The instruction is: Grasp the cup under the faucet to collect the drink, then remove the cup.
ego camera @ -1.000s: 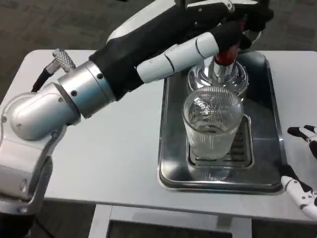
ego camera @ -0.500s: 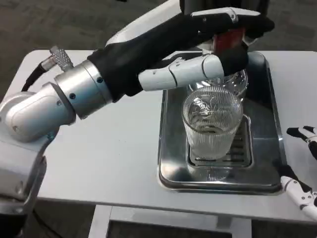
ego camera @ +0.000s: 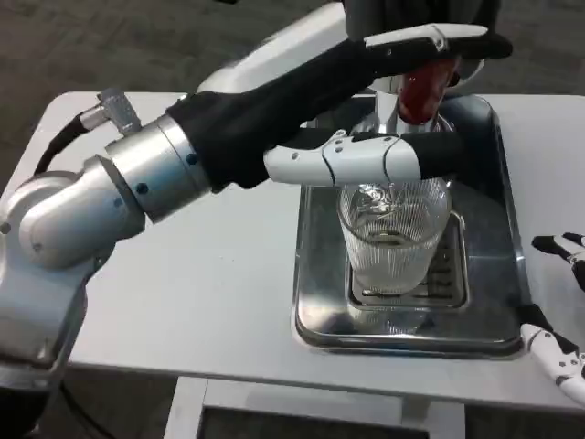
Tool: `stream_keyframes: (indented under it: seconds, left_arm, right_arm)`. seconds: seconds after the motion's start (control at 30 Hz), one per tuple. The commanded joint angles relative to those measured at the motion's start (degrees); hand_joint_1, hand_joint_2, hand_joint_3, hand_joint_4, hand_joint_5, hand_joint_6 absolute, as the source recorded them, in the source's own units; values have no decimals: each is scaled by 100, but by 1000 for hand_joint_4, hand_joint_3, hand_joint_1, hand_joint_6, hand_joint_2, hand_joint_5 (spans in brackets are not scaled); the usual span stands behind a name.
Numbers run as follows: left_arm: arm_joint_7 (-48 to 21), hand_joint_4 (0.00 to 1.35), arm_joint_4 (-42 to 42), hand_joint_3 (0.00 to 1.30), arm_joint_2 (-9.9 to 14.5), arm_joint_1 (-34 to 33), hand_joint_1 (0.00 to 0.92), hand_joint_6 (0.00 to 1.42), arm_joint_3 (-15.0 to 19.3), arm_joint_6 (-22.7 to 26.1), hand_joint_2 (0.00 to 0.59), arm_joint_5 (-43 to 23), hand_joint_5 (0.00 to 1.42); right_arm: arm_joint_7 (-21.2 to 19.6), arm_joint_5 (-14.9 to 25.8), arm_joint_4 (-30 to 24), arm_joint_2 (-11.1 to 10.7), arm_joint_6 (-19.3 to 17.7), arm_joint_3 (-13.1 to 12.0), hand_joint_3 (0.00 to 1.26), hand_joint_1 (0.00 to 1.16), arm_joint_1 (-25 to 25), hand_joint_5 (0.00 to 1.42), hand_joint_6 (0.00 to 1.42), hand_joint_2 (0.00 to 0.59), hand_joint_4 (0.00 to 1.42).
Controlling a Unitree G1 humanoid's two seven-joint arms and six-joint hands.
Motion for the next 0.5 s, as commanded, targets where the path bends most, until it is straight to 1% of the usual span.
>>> stream_keyframes:
  seconds: [0.03,0.13,0.5]
  left_arm:
    - [-150,65,89,152,160,182,0,178,-256,-88,85,359,177]
    - [-143,62,41,147,193,169,0,174,-331,-175,84,489,172]
    - [-73,46,-12,139,278,189,0,165,-419,-323,84,721,159]
  right_arm:
    - [-21,75,-112,-11,24,-28,146,396,49,50,113,476,54]
    - [-25,90,-118,-18,25,-41,146,396,63,50,113,476,54]
    - [-53,130,-129,-23,29,-44,146,396,103,50,113,476,54]
